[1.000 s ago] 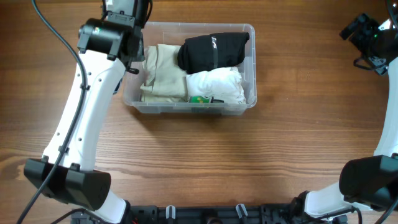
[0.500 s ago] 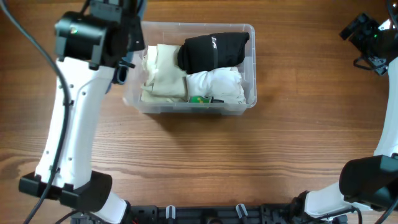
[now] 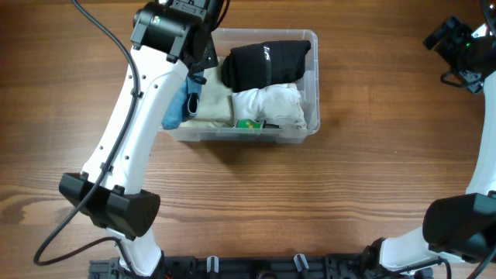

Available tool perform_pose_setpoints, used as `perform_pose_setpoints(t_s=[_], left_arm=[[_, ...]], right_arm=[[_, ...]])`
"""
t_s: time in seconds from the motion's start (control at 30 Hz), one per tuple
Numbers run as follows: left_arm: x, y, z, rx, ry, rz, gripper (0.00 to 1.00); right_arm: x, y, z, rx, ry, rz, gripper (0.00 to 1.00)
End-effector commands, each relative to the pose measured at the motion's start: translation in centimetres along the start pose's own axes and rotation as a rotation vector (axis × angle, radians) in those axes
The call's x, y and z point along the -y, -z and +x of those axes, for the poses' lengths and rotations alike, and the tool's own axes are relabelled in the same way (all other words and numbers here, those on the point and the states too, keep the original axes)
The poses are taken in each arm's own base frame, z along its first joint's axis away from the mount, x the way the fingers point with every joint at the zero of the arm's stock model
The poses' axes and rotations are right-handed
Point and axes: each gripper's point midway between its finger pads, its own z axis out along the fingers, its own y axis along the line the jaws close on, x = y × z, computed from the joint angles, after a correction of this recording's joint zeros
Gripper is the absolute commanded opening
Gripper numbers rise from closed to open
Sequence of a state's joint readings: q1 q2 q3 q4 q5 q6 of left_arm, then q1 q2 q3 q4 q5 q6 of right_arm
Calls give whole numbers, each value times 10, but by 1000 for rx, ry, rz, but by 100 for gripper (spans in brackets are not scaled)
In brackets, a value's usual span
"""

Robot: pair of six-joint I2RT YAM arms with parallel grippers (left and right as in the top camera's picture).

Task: Pack container
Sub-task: 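Carry the blue denim cloth into the bin's left side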

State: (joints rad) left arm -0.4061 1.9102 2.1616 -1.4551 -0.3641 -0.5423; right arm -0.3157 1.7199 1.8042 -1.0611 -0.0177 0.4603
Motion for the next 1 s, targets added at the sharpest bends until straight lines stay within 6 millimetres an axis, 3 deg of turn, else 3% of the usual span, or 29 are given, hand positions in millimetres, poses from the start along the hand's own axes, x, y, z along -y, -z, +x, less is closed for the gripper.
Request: perform_pose_setpoints(t_s=[0.0, 0.43, 0.5, 0.53, 0.57, 0.63, 0.83, 0.97], left_arm=[[-5, 2, -6, 30, 62, -35, 4], [-22, -26, -9, 2, 106, -132, 4], [-28, -28, -11, -3, 121, -138, 16], [-31, -29, -12, -10, 132, -135, 34], [-32, -31, -12, -20, 140, -127, 43], [-32, -33, -11, -40, 151, -107, 53], [-25, -33, -12, -45, 154, -69, 55], [-11, -33, -12, -58, 161, -1, 46]], right_arm=[[3, -4, 1, 0, -10, 18, 100], [3, -4, 1, 0, -10, 18, 100], [3, -4, 1, -1, -10, 17, 100], [3, -4, 1, -1, -10, 17, 100], [3, -4, 1, 0, -10, 18, 100], [3, -4, 1, 0, -10, 18, 100], [3, -4, 1, -1, -10, 17, 100], [3, -4, 1, -1, -10, 17, 100]])
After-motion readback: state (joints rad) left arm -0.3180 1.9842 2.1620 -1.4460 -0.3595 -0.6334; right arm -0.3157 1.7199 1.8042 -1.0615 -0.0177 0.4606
